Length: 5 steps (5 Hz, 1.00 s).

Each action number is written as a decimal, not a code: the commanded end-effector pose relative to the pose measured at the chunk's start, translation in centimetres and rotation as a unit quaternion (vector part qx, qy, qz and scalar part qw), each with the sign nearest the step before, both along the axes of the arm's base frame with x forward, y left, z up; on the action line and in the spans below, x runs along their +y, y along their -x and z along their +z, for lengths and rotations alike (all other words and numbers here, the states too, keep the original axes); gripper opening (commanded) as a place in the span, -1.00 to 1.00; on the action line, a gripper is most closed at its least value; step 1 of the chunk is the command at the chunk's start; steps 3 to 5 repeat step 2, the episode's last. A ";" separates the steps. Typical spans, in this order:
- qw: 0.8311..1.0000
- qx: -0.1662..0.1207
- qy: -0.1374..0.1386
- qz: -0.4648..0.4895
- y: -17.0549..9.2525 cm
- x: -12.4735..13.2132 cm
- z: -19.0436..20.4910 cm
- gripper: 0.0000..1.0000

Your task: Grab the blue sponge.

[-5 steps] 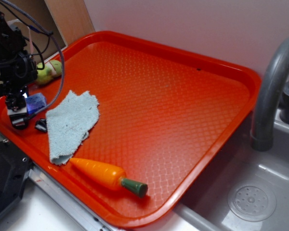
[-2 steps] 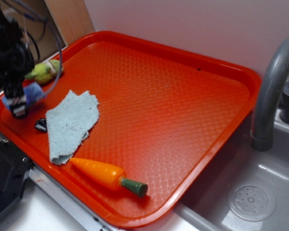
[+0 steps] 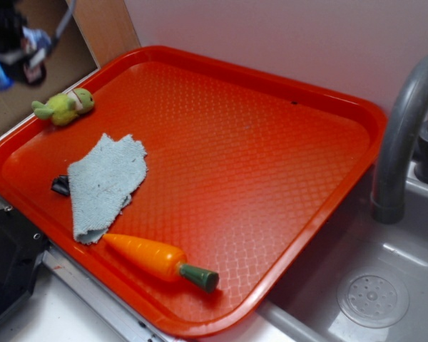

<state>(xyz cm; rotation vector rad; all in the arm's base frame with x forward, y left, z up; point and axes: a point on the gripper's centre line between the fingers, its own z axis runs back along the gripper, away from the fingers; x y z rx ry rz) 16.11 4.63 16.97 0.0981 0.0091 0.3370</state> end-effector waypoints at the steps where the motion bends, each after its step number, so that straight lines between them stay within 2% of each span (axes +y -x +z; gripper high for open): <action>1: 0.998 -0.040 0.042 0.007 -2.1 -3.3 7.6 -1.00; 2: 0.997 -0.049 0.057 -0.020 -3.3 -3.3 6.5 -1.00; 5: 0.997 -0.049 0.057 -0.020 -3.3 -3.3 6.5 -1.00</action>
